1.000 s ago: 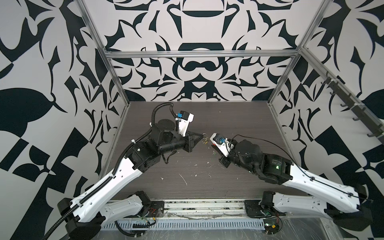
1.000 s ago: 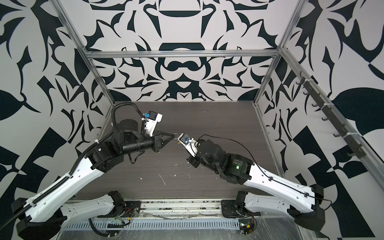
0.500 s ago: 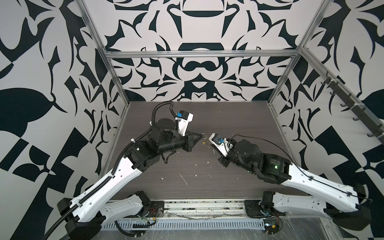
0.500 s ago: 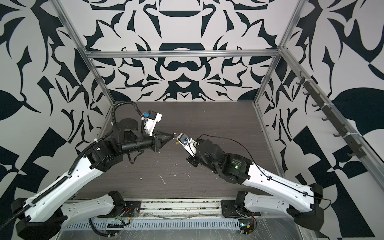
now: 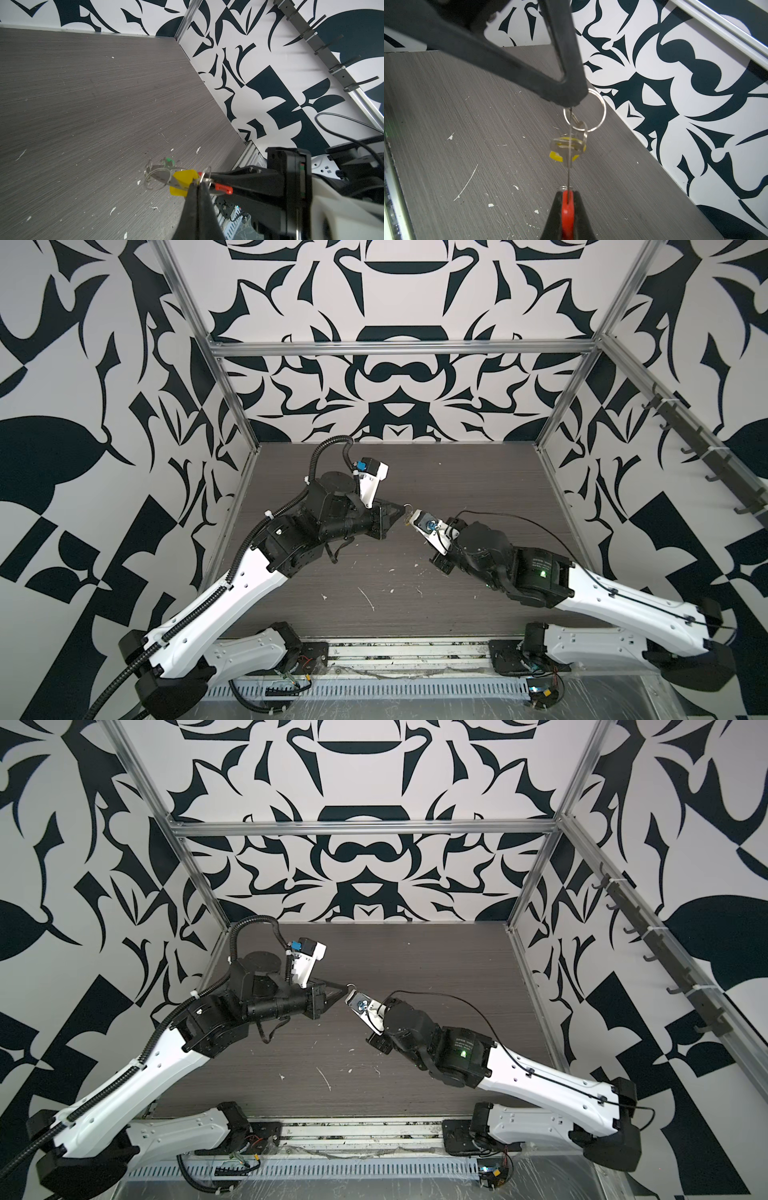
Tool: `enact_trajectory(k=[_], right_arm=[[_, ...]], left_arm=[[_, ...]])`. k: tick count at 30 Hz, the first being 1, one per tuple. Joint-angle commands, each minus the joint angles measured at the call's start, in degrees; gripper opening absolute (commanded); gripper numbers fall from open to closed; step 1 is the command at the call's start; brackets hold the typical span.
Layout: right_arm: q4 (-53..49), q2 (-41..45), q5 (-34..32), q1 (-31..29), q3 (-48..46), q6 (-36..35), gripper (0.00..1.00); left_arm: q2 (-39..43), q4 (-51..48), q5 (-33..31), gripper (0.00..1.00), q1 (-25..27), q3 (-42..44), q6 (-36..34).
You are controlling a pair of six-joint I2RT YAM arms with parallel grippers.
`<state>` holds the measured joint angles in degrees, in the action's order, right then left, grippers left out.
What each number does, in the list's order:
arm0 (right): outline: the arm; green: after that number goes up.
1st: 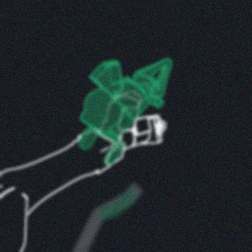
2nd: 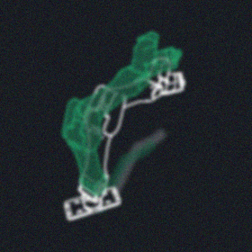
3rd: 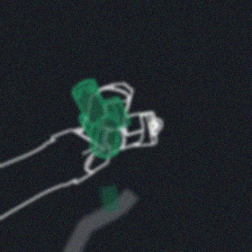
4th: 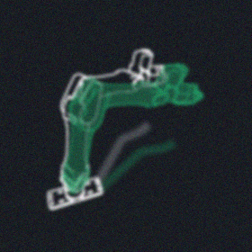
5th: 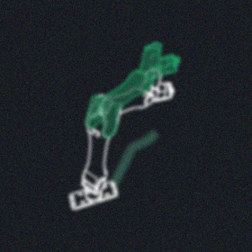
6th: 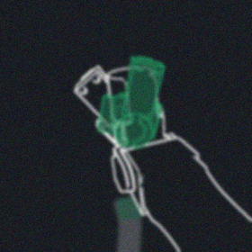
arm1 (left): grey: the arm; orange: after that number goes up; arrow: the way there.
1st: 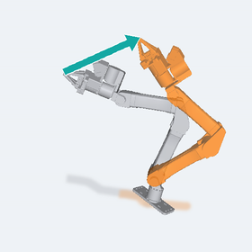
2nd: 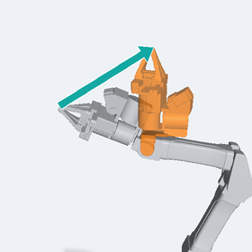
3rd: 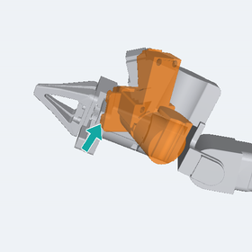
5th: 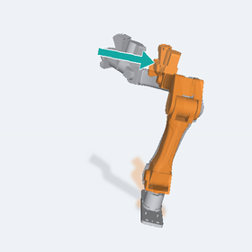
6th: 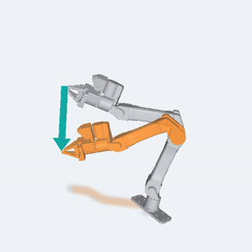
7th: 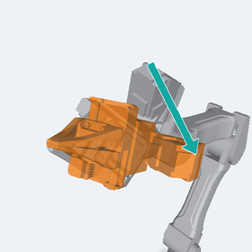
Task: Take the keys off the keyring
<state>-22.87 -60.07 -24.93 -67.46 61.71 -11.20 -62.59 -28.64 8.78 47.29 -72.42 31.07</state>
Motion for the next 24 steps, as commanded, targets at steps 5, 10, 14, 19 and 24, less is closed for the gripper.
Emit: enact_trajectory(k=[5, 10, 14, 19, 24], right_arm=[[4.5, 0.6, -3.0, -2.8, 3.9, -2.7, 0.00], [4.3, 0.0, 4.4, -3.0, 3.6, -0.2, 0.00], [5.0, 1.4, 9.7, -3.1, 2.9, 1.3, 0.16], [6.4, 4.1, 13.3, -3.1, 1.0, 3.0, 0.28], [8.2, 7.4, 15.7, -3.1, -1.0, 5.2, 0.34]], left_arm=[[-0.5, -2.1, -3.0, 0.00, -0.4, -1.1, 0.3], [2.8, 5.4, -0.6, 0.00, -0.4, 3.5, -1.1], [6.7, 13.5, 2.6, 0.00, -0.4, 8.6, -4.2], [9.6, 21.7, 6.0, 0.00, -0.4, 13.8, -7.3], [10.9, 26.7, 5.4, 0.00, -0.4, 17.6, -9.3]])
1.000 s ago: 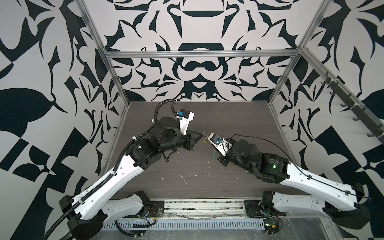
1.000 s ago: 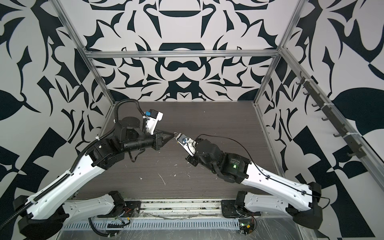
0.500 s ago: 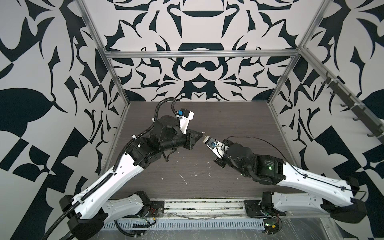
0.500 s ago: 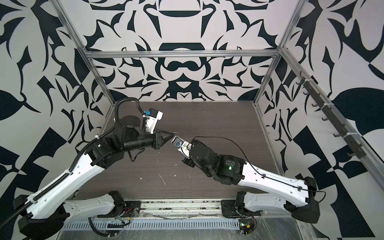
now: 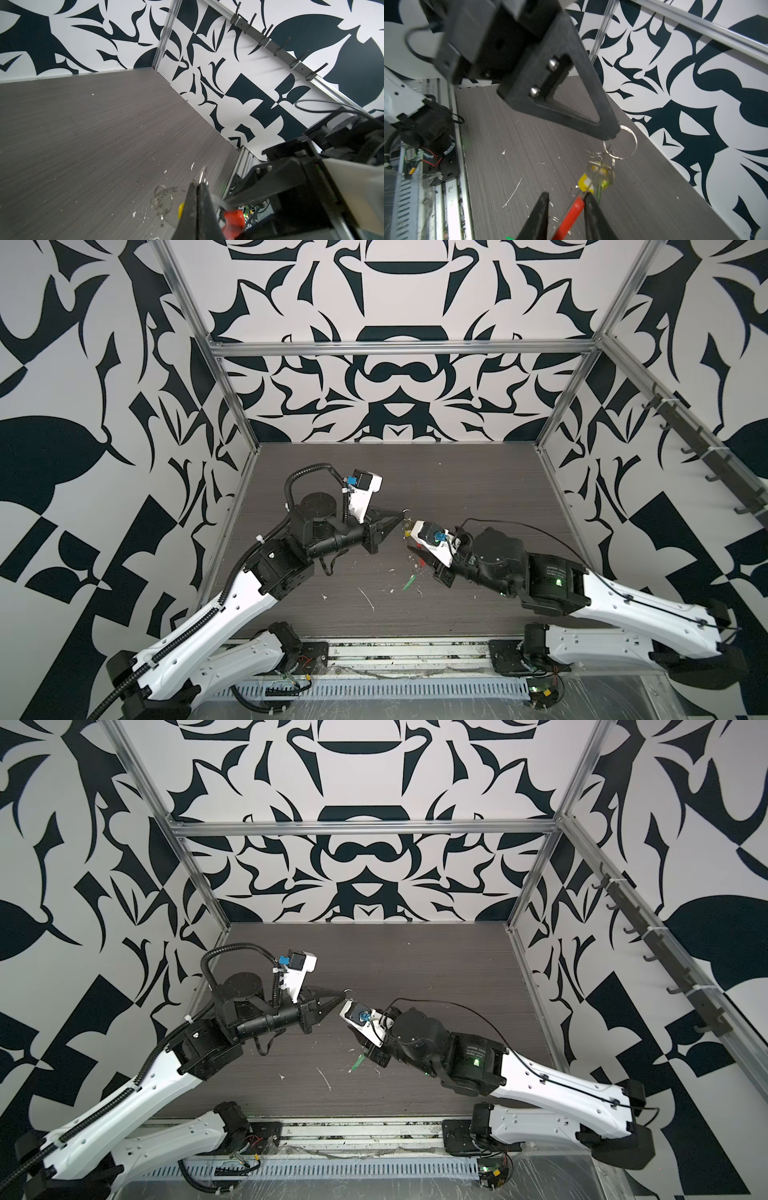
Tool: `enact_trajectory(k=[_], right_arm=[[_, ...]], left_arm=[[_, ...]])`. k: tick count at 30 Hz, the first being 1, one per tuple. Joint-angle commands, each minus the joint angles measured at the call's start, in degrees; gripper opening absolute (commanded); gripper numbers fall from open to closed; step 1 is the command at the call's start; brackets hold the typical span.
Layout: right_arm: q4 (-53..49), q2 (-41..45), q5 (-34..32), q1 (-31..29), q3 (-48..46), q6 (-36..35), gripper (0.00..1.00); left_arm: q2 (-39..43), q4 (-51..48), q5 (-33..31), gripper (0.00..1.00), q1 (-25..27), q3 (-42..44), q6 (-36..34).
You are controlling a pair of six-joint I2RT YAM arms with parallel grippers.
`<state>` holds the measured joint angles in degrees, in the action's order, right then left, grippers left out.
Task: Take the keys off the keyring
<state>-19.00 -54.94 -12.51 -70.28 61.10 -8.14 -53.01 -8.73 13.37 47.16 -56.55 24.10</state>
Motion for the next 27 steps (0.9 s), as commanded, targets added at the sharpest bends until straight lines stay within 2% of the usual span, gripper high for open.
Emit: enact_trajectory(k=[1, 8, 15, 18, 22, 27], right_arm=[[4.6, 2.8, 3.3, -0.3, -0.7, 2.6, 0.34], [11.5, 8.0, 0.4, -0.3, -6.3, 4.9, 0.34], [15.4, 10.4, -4.1, -0.3, -9.5, 6.2, 0.29], [16.0, 10.0, -2.6, -0.3, -9.9, 6.4, 0.31], [16.5, 8.9, 2.9, -0.3, -9.9, 6.0, 0.36], [18.5, 8.1, 2.0, -0.2, -10.2, 5.2, 0.36]], left_arm=[[1.7, 8.0, 0.9, 0.00, -0.3, 2.6, -2.6], [6.3, 18.1, 5.5, 0.00, -0.3, 9.6, -4.7], [8.3, 19.6, 10.0, 0.00, -0.3, 11.0, -5.1], [8.6, 19.9, 10.9, 0.00, -0.3, 11.3, -4.8], [8.9, 20.7, 11.9, 0.00, -0.3, 11.6, -4.1], [8.9, 21.5, 13.6, 0.00, -0.3, 11.7, -3.3]])
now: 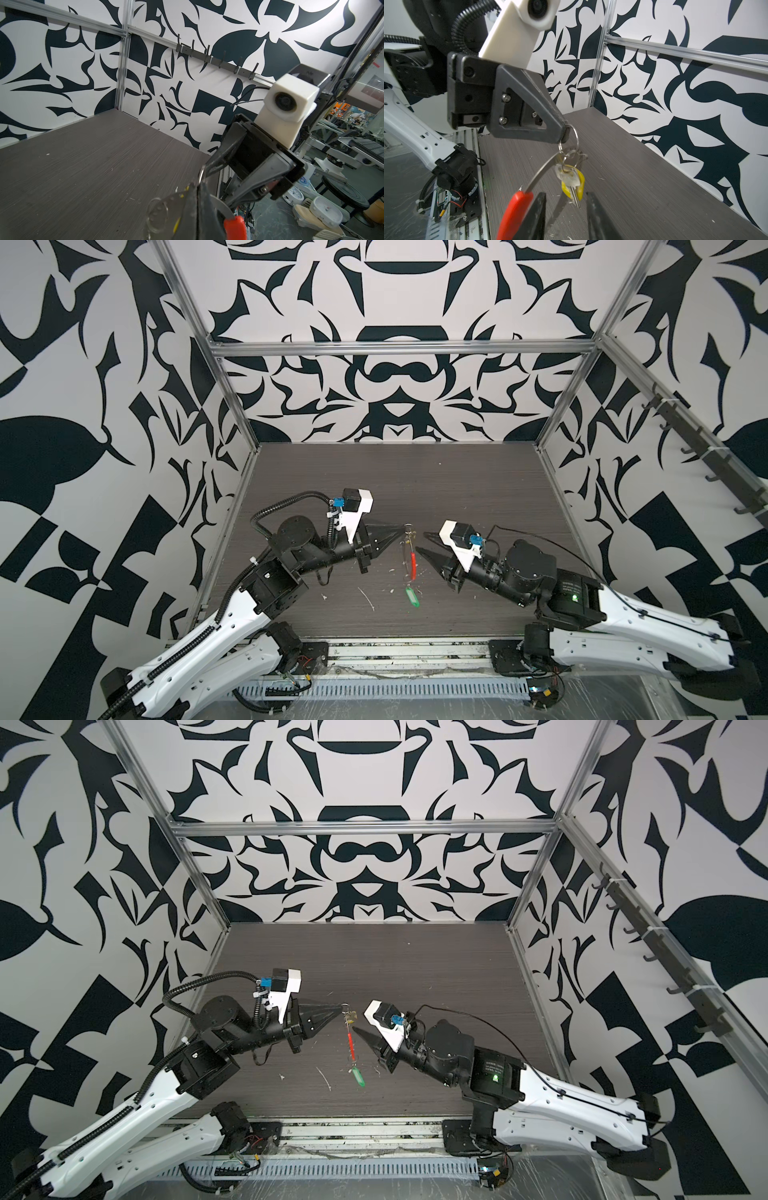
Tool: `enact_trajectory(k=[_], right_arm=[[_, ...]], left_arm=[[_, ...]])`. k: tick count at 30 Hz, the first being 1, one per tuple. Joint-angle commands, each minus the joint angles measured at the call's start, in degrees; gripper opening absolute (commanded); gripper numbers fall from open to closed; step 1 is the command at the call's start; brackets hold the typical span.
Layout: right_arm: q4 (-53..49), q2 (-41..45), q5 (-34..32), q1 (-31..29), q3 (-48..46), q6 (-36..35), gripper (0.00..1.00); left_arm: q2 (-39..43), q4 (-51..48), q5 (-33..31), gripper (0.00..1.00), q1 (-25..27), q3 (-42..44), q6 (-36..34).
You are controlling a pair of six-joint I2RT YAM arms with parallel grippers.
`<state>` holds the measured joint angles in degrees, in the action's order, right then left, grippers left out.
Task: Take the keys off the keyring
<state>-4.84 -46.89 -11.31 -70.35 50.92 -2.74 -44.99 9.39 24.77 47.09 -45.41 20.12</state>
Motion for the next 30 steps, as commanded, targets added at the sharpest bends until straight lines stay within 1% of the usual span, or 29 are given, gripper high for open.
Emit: enact_trajectory(k=[1, 14, 20, 23, 25, 28, 30], right_arm=[[4.5, 0.0, 0.8, -0.2, 0.0, -0.4, 0.36], [5.2, -1.4, 0.8, -0.2, 0.6, -1.4, 0.37], [4.6, 3.0, 1.2, -0.2, 0.4, -1.1, 0.37], [6.3, 5.2, 2.0, -0.2, -0.1, 0.4, 0.37], [6.8, 6.0, 3.0, -0.1, 0.1, 1.0, 0.37], [5.1, 4.3, 5.8, 0.3, 2.5, 2.5, 0.39], [3.6, 2.3, 9.5, 1.6, 4.6, 4.3, 0.40]], left_arm=[[0.9, 3.4, 2.5, 0.00, -0.2, 0.6, 0.8], [0.7, 4.4, 7.2, 0.00, -0.2, 0.7, 1.7], [0.9, 4.1, 7.4, 0.00, -0.2, 1.0, 1.5], [0.8, 4.3, 7.9, 0.00, -0.2, 1.3, 1.5], [0.7, 4.5, 8.3, 0.00, -0.2, 1.3, 1.5], [0.6, 5.0, 8.4, 0.00, -0.2, 1.4, 1.6], [0.5, 5.1, 8.5, 0.00, -0.2, 1.4, 1.6]])
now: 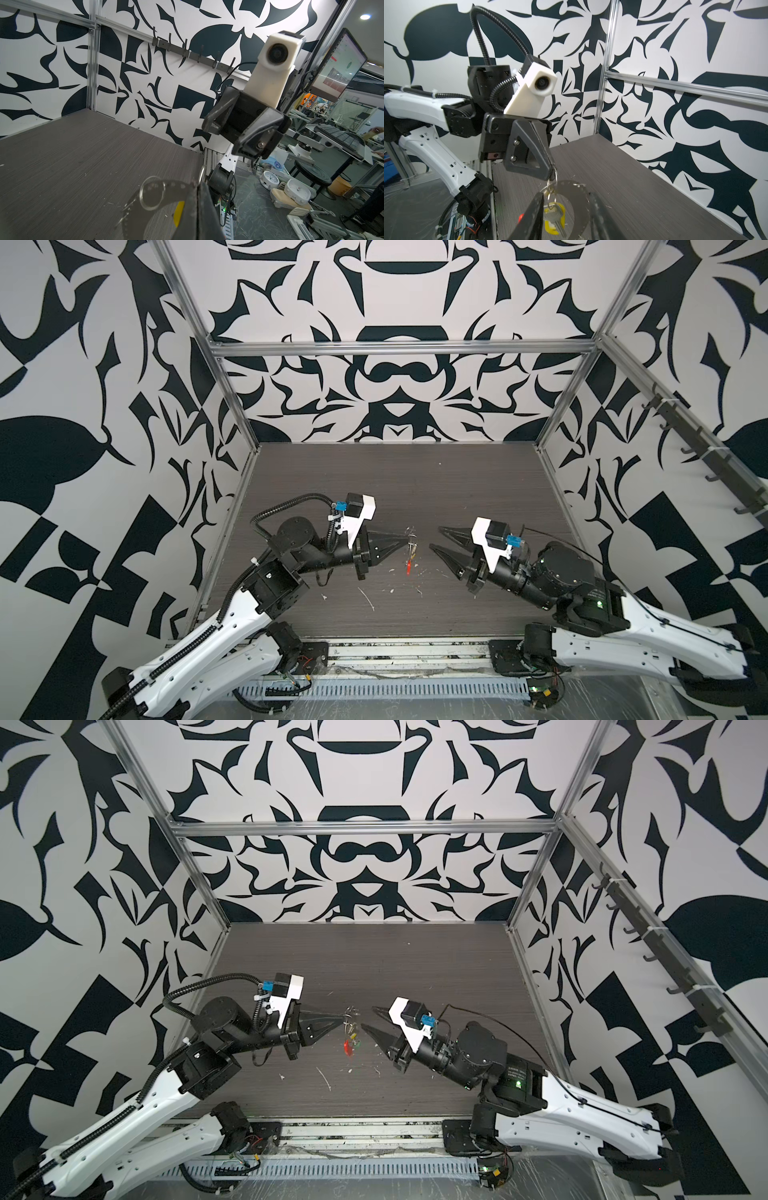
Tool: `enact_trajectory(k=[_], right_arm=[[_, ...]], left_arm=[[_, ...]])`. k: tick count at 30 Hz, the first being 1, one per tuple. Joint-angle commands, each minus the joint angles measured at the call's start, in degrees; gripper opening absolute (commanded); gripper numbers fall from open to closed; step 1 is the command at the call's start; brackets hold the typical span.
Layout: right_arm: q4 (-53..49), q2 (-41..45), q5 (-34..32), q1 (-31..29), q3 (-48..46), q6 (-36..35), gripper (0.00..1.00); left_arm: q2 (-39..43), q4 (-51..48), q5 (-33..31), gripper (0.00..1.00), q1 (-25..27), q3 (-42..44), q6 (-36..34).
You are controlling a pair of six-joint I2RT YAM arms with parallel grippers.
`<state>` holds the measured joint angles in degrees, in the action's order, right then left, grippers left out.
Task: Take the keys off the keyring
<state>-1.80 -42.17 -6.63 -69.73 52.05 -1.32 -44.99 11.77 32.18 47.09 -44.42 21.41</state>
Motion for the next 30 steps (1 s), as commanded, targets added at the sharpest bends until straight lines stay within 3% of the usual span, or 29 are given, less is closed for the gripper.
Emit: enact_trajectory(k=[1, 9, 18, 24, 30], right_arm=[[0.0, -3.2, 6.5, 1.8, 4.3, 3.7, 0.40], [1.4, -6.2, 25.0, 15.7, 5.2, 16.2, 0.40], [3.9, -7.9, 30.1, 17.1, 4.1, 18.5, 0.40], [4.3, -9.4, 30.1, 17.0, 3.6, 19.1, 0.40], [5.8, -10.2, 31.8, 17.0, 3.4, 20.0, 0.32]], left_arm=[[0.5, 2.7, 1.0, 0.00, -0.2, 0.3, 0.3], [1.3, 3.2, -2.3, 0.00, -0.2, 1.6, 0.2], [1.9, 3.0, -5.3, 0.00, -0.2, 2.1, 0.4], [3.0, 3.2, -6.3, 0.00, -0.2, 2.4, 0.4], [3.2, 2.9, -7.3, 0.00, -0.2, 2.6, 0.4]])
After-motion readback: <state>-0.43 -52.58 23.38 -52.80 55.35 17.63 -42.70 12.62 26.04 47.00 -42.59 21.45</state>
